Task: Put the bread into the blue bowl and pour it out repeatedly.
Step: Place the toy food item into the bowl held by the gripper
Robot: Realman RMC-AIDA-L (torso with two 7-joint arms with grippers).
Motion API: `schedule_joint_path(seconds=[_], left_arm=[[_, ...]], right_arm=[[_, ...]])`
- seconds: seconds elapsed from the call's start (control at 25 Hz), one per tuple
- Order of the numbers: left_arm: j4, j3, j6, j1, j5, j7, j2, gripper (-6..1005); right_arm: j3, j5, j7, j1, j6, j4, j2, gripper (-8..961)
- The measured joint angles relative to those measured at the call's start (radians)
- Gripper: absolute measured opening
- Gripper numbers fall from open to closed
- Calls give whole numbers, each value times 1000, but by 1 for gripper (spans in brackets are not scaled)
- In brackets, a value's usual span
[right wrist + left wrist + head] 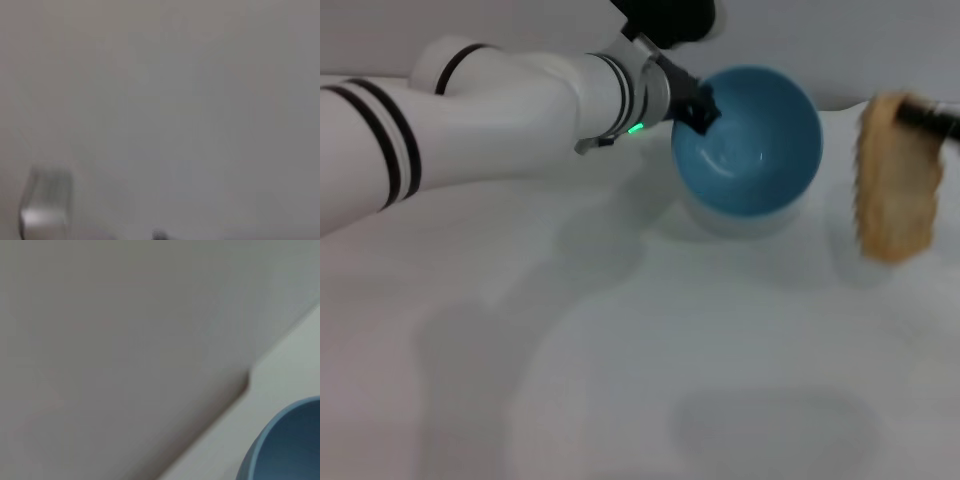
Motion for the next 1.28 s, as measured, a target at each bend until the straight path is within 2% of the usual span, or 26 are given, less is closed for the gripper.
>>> schedule_joint_path(seconds=[0.16,0.24,0.28,0.4,0.52,0.8,1.08,1.28], left_arm=[[13,3,116,-21,-34,0,-3,-1],[23,12,146,-23,-68,0,-4,-1],[31,16,162,-23,-89,0,-4,-1],[63,21,198,-19,-147,2,-4,-1],[83,22,200,-7,-163,8,-5,-1],[81,23,189,0,-166,5,-5,0],[82,23,187,4,-175,4,-5,0],[83,23,189,5,-176,4,-5,-1]], right_arm=[[1,97,-46,10,3,-6,0,226],[1,107,-64,25,8,1,6,217],[-2,134,-113,36,9,19,19,212],[-18,193,-179,52,10,85,25,191],[-28,219,-205,84,19,190,21,169],[-57,214,-195,90,137,293,22,148],[-146,214,-196,106,248,327,23,143],[-162,214,-211,139,310,356,25,139]])
